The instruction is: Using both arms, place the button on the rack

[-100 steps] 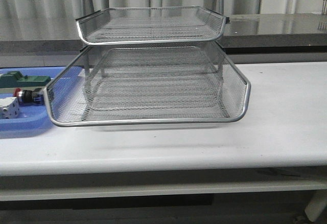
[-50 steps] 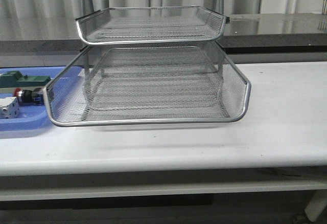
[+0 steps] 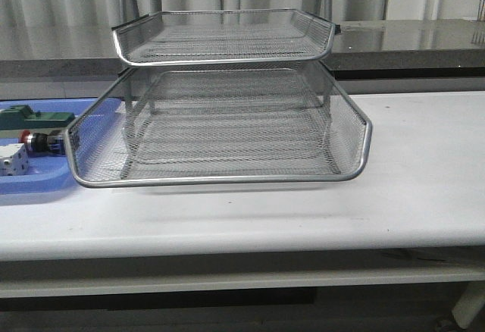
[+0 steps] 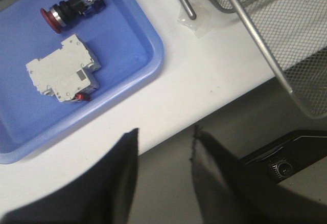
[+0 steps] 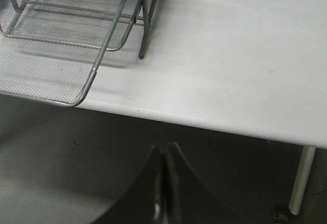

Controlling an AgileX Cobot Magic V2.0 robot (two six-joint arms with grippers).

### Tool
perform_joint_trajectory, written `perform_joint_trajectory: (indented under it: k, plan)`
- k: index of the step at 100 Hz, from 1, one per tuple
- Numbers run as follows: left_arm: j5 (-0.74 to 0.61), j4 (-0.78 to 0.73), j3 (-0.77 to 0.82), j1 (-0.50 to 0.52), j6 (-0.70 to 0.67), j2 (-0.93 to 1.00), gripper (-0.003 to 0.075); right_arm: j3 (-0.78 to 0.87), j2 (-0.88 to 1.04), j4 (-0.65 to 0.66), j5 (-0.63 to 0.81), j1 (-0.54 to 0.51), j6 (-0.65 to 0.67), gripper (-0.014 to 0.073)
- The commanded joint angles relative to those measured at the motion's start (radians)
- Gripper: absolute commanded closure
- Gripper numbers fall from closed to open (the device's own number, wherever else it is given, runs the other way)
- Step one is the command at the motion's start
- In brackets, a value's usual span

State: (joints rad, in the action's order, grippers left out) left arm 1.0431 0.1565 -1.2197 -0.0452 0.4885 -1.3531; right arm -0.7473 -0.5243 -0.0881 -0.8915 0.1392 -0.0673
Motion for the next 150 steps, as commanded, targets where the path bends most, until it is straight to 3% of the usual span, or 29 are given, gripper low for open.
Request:
perform_joint_trajectory:
  k: [1,3,11,26,43,111,150]
  plan:
    - [-0.021,0.014,-0.037,0.002,0.01,0.023,0.023,-0.031,-0.004,0.004,0.059,0.0,-0.002,0.0662]
    - [-0.021,0.014,-0.037,0.002,0.01,0.023,0.0174,-0.031,-0.004,0.004,0.059,0.0,-0.002,0.0662]
    - [-0.027,0.014,-0.037,0.002,0.01,0.023,0.0127,-0.031,-0.004,0.004,0.059,0.0,-0.002,0.0662]
    - [-0.099,0.011,-0.037,0.002,0.015,0.019,0.0135,-0.031,-0.004,0.004,0.059,0.0,-0.002,0.0662]
    - [-0.16,0.005,-0.071,0.002,0.168,-0.044,0.0131,-0.031,-0.004,0.004,0.059,0.0,-0.002,0.0662]
    - [-0.073,-0.123,-0.614,0.002,0.27,-0.598,0.0131,-0.031,-0.004,0.004,0.059,0.0,-0.002,0.0662]
    - [-0.054,-0.164,-0.767,0.002,0.276,-0.781,0.0131,-0.031,-0.004,0.004,0.059,0.0,-0.002,0.0662]
